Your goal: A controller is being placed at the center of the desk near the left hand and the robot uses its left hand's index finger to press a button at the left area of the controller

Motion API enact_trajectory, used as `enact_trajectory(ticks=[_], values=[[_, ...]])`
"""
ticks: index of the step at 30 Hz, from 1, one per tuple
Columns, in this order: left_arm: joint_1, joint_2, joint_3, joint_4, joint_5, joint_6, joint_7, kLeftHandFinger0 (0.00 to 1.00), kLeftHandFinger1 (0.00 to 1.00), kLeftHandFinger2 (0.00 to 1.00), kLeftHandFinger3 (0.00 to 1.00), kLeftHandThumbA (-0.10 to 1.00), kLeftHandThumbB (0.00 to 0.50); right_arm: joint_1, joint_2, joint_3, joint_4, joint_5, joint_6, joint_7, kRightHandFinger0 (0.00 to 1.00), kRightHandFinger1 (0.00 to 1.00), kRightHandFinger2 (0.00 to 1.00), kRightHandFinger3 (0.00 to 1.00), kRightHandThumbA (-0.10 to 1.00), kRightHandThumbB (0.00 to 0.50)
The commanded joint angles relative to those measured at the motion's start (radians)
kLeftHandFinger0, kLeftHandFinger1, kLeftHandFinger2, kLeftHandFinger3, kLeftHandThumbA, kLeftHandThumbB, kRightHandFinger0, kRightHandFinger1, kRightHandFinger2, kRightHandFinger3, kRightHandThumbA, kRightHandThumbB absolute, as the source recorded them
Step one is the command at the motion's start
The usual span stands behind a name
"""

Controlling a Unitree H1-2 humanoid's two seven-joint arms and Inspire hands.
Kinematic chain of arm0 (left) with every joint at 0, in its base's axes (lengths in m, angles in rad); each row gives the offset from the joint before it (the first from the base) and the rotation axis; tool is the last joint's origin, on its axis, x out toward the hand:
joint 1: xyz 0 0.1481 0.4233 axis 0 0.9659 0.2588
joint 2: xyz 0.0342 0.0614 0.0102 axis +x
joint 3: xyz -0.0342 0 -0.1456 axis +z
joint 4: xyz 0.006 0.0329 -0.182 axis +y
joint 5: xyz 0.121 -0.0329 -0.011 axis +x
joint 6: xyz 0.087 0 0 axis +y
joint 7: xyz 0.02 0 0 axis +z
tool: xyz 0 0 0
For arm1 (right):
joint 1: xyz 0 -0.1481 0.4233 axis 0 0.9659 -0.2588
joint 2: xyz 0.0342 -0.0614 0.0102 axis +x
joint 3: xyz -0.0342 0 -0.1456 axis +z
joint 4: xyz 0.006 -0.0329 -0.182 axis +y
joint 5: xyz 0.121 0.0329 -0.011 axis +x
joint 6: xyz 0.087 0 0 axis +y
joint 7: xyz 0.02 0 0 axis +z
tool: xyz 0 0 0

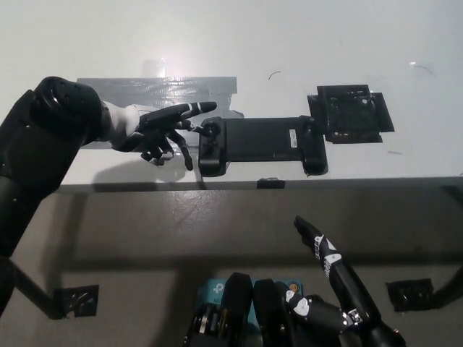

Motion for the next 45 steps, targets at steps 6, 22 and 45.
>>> enact_trajectory(ticks=[6, 22, 45], values=[[-0.047, -0.005, 0.035, 0.015, 0.007, 0.015, -0.016, 0.0, 0.03, 0.4, 1.0, 1.0, 0.5, -0.033, 0.005, -0.01, -0.019, 0.003, -0.009, 0.004, 1.0, 1.0, 1.0, 1.0, 0.65, 0.218], [-0.036, 0.005, 0.03, 0.003, 0.024, 0.015, -0.036, 0.0, 0.05, 0.41, 1.0, 1.0, 0.489, -0.044, 0.004, -0.01, -0.026, -0.007, 0.005, 0.001, 1.0, 1.0, 1.0, 1.0, 0.63, 0.226], [-0.018, -0.008, 0.033, 0.024, 0.031, 0.015, -0.042, 0.0, 0.26, 0.68, 1.0, 1.0, 0.499, -0.068, 0.011, -0.011, -0.024, -0.007, 0.018, -0.002, 1.0, 1.0, 1.0, 1.0, 0.55, 0.23]])
